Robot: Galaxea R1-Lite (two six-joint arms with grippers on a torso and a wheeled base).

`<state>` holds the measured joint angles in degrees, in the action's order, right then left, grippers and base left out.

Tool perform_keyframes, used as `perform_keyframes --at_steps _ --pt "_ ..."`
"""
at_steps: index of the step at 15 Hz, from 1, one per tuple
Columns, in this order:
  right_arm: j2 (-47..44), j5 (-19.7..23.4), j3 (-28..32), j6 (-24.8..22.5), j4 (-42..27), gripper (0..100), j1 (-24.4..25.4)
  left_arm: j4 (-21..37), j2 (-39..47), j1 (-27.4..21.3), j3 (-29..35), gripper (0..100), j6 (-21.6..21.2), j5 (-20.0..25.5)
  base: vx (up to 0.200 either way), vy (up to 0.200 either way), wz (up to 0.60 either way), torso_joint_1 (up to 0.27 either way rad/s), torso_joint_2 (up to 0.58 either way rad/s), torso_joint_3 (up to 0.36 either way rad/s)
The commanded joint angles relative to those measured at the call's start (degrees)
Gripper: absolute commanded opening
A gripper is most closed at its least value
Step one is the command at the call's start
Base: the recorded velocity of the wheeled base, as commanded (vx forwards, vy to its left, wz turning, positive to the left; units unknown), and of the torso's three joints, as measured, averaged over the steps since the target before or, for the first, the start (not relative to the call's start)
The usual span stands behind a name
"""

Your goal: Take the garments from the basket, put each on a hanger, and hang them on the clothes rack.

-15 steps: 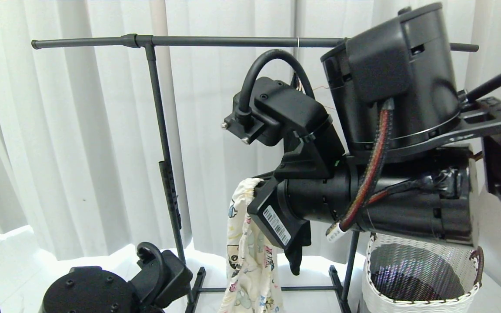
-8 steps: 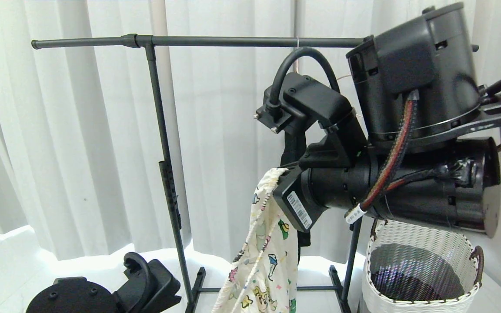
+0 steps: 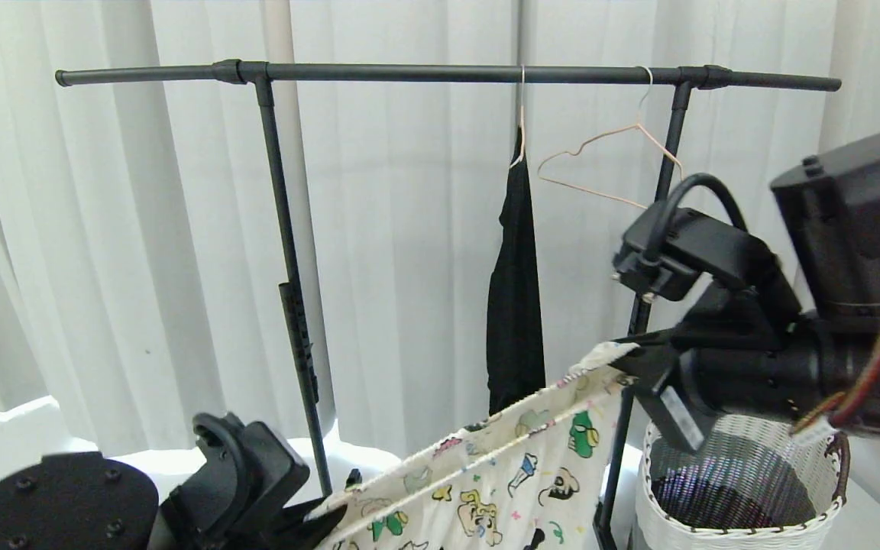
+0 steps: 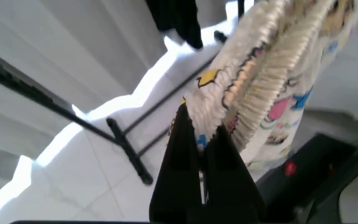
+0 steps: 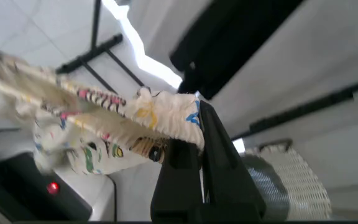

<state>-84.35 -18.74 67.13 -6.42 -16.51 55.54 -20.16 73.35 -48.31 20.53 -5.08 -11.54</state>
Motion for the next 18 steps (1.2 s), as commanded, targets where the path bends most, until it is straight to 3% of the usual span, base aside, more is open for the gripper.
perform_keyframes --at_steps 1,2,5,7,12,15,18 --pt "9.38 0.02 -5.26 0.18 -2.65 0 -2.63 12.43 -0.23 1.55 15.95 0 -0.01 -0.06 0.000 0.000 0.00 0.000 0.00 0.000" --pt "10.78 0.02 -5.17 0.89 -3.36 0 -3.68 22.45 0.04 1.91 24.73 0 0.51 0.03 0.000 0.000 0.00 0.000 0.00 0.000" --pt "12.01 0.10 -1.13 1.24 -3.53 0 -7.64 42.31 4.52 1.91 48.73 0 4.73 0.29 0.000 0.000 0.00 0.000 0.00 0.000" --pt "10.69 0.54 4.76 1.15 -4.15 0 -9.93 44.51 7.60 1.91 56.99 0 6.49 0.29 0.000 0.000 0.00 0.000 0.00 0.000" --pt "8.67 2.74 13.99 0.98 -7.93 0 -10.72 44.51 6.54 1.20 59.28 0 6.31 0.21 0.000 0.000 0.00 0.000 0.00 0.000" --pt "9.55 5.03 17.77 0.36 -13.20 0 -10.54 44.68 3.38 -1.35 55.50 0 5.35 0.12 0.000 0.000 0.00 0.000 0.00 0.000" --pt "12.80 11.71 21.81 0.18 -23.22 0 -10.54 44.42 2.59 -4.07 54.00 0 4.38 0.21 0.000 0.000 0.00 0.000 0.00 0.000"
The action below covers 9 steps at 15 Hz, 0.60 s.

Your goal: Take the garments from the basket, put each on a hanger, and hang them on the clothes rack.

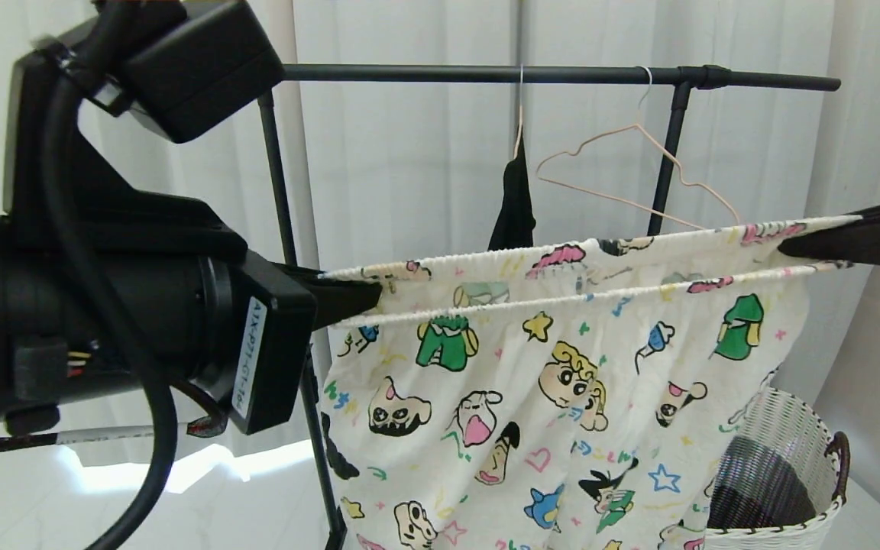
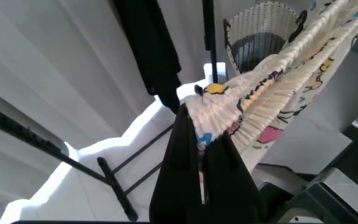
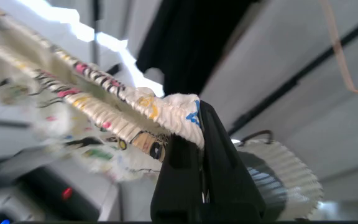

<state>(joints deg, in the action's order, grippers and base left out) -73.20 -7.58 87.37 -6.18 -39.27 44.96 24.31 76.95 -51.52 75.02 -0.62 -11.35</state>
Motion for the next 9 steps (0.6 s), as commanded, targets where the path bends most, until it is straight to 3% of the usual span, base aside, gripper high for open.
perform_keyframes --at_steps 1,2,3,5,6,9 --pt "1.66 0.55 1.58 -0.06 -0.46 0 0.04 -0.05 -1.01 -0.87 -0.49 0 -0.08 0.01 0.000 0.000 0.00 0.000 0.00 0.000" --pt "4.65 10.66 2.19 -0.06 -6.44 0 0.30 -1.02 1.54 -1.04 2.85 0 0.01 0.10 0.000 0.000 0.00 0.000 0.00 0.000" --pt "5.62 14.00 1.93 -0.06 -7.93 0 0.66 -3.48 2.86 -1.04 3.99 0 0.01 0.10 0.000 0.000 0.00 0.000 0.00 0.000" --pt "7.55 26.04 1.75 0.56 -8.90 0 6.19 -11.30 6.29 -0.95 4.52 0 0.01 -0.08 0.000 0.000 0.00 0.000 0.00 0.000" --pt "7.73 29.12 1.14 0.56 -9.43 0 8.39 -13.50 7.25 -1.04 4.70 0 0.01 -0.08 0.000 0.000 0.00 0.000 0.00 0.000" --pt "7.02 29.82 -0.18 0.56 -9.34 0 13.75 -15.43 7.96 -1.04 4.96 0 -0.08 0.01 0.000 0.000 0.00 0.000 0.00 0.000"
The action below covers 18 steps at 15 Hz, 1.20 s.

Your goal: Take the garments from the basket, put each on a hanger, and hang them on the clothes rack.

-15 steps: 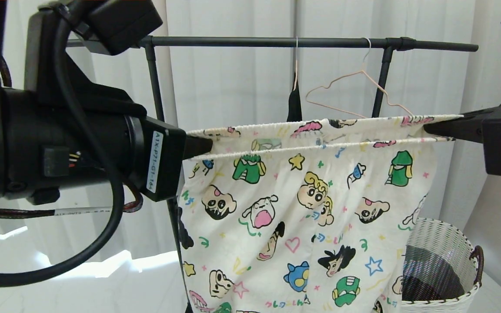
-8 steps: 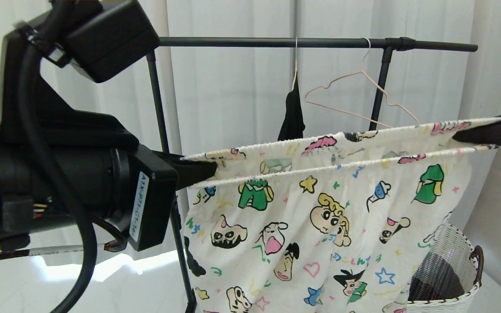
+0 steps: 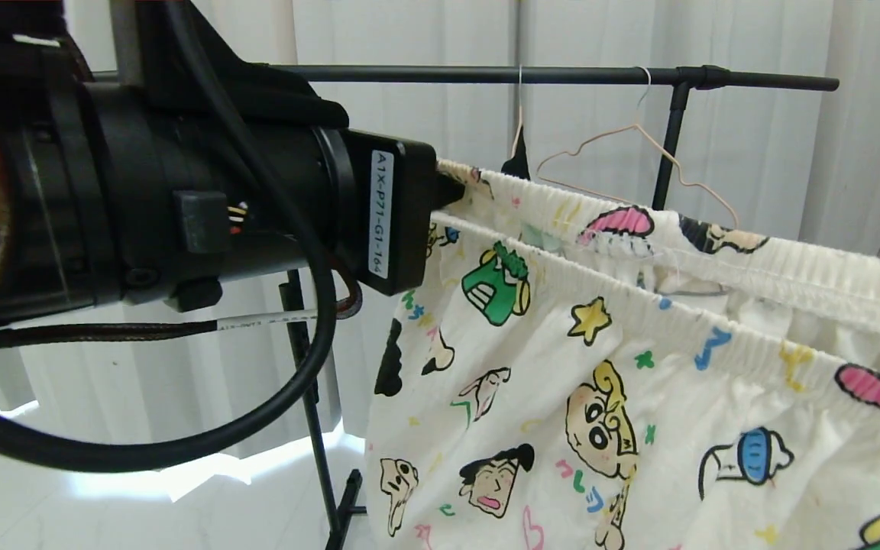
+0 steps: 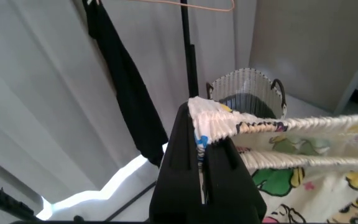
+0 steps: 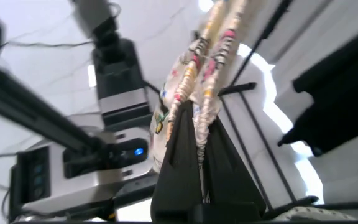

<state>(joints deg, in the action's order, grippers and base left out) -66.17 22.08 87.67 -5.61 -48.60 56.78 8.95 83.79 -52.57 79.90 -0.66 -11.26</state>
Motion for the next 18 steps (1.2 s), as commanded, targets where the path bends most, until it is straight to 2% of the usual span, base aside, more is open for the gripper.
perform_keyframes --at_steps 1,5,6,7,8,9,10,11,14,15,16,18 --pt "-0.01 0.16 -0.58 -0.02 0.00 0 2.02 -0.07 0.85 0.01 0.08 0 0.04 0.01 0.000 0.000 0.00 0.000 0.00 0.000" --pt "0.08 -0.19 -0.58 -0.11 0.00 0 1.93 0.46 -0.20 0.10 -0.18 0 -0.04 0.01 0.000 0.000 0.00 0.000 0.00 0.000" --pt "0.08 -1.25 -0.58 -0.02 0.00 0 1.75 2.39 -1.08 0.01 -0.18 0 -0.04 0.01 0.000 0.000 0.00 0.000 0.00 0.000" --pt "0.08 -2.65 -0.58 -0.11 0.09 0 1.31 6.43 -2.22 0.01 0.26 0 -0.04 0.01 0.000 0.000 0.00 0.000 0.00 0.000" --pt "-0.80 -4.59 -0.49 -0.11 1.49 0 -0.09 18.30 -3.98 0.27 1.93 0 0.13 -0.07 0.000 0.000 0.00 0.000 0.00 0.000" --pt "-2.38 -4.76 -0.49 -0.11 5.19 0 -1.76 28.76 -4.86 0.53 3.95 0 1.19 0.01 0.000 0.000 0.00 0.000 0.00 0.000" --pt "-4.32 -4.76 -0.49 -0.11 8.88 0 -3.70 32.54 -5.21 0.45 5.27 0 3.91 0.01 0.000 0.000 0.00 0.000 0.00 0.000" --pt "-6.16 -4.59 -0.40 -0.11 11.87 0 -5.28 33.50 -5.30 0.18 5.88 0 5.49 0.01 0.000 0.000 0.00 0.000 0.00 0.000" --pt "-11.26 -4.32 -0.22 -0.02 19.78 0 -6.95 39.04 -8.20 -2.01 5.97 0 5.76 0.19 0.000 0.000 0.00 0.000 0.00 0.000" --pt "-12.23 -3.88 -0.22 -0.02 20.83 0 -6.95 40.97 -9.34 -4.12 5.97 0 5.93 0.98 0.000 0.000 0.00 0.000 0.00 0.000" --pt "-13.11 -3.44 -0.14 -0.02 21.80 0 -6.95 41.68 -10.84 -6.32 5.80 0 5.93 3.71 0.000 0.000 0.00 0.000 0.00 0.000" --pt "-13.90 -3.18 -0.05 -0.02 22.76 0 -6.95 41.68 -13.03 -8.43 5.53 0 5.93 12.06 0.000 0.000 0.00 0.000 0.00 0.000"
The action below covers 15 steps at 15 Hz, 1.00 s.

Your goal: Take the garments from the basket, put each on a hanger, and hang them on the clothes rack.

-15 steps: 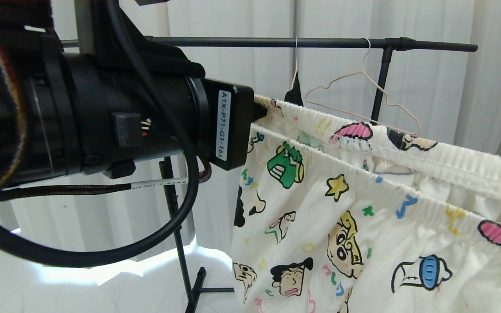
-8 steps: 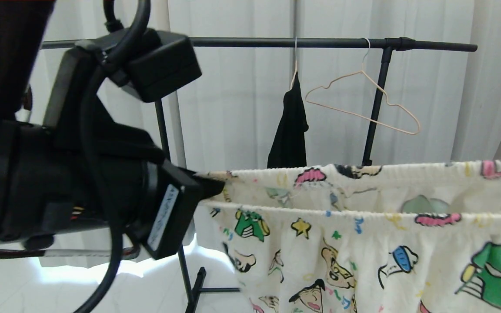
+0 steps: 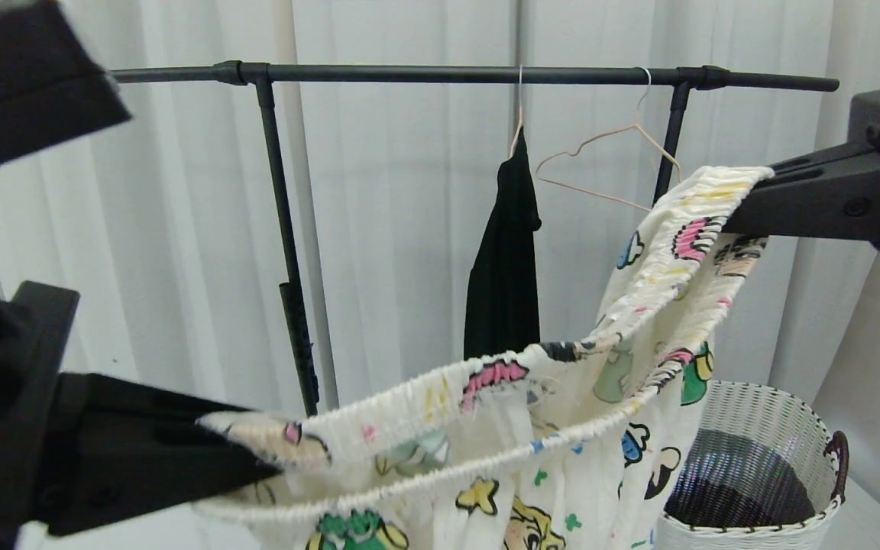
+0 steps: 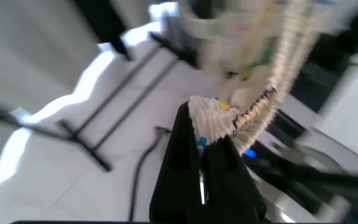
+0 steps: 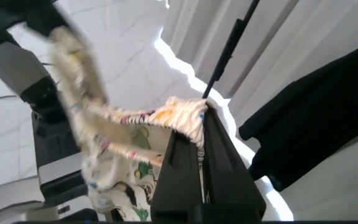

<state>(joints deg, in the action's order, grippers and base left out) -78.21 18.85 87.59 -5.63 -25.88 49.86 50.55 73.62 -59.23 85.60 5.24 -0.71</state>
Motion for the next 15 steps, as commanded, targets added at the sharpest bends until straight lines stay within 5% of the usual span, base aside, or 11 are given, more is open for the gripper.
perform_keyframes --at_steps 1,6,9,12,15 --pt "-1.94 0.05 0.04 0.01 0.04 0 -0.03 -0.02 -3.57 -1.85 -0.08 0 -0.06 5.10 0.000 0.000 0.00 0.000 0.00 0.000" --pt "-1.33 -0.13 -0.14 0.01 -0.40 0 -0.55 0.07 -4.45 -1.85 -0.26 0 -0.06 6.16 0.000 0.000 0.00 0.000 0.00 0.000" --pt "1.13 -0.39 1.71 0.01 -5.67 0 -3.37 -0.37 -1.81 1.05 0.27 0 -0.32 2.73 0.000 0.000 0.00 0.000 0.00 0.000" --pt "4.04 -0.57 9.97 0.09 -22.46 0 -5.56 -9.33 3.46 2.81 0.53 0 -1.64 -3.51 0.000 0.000 0.00 0.000 0.00 0.000" --pt "5.00 -0.57 10.67 1.76 -23.87 0 -5.74 -16.10 6.98 2.81 1.15 0 -1.73 -7.55 0.000 0.000 0.00 0.000 0.00 0.000"
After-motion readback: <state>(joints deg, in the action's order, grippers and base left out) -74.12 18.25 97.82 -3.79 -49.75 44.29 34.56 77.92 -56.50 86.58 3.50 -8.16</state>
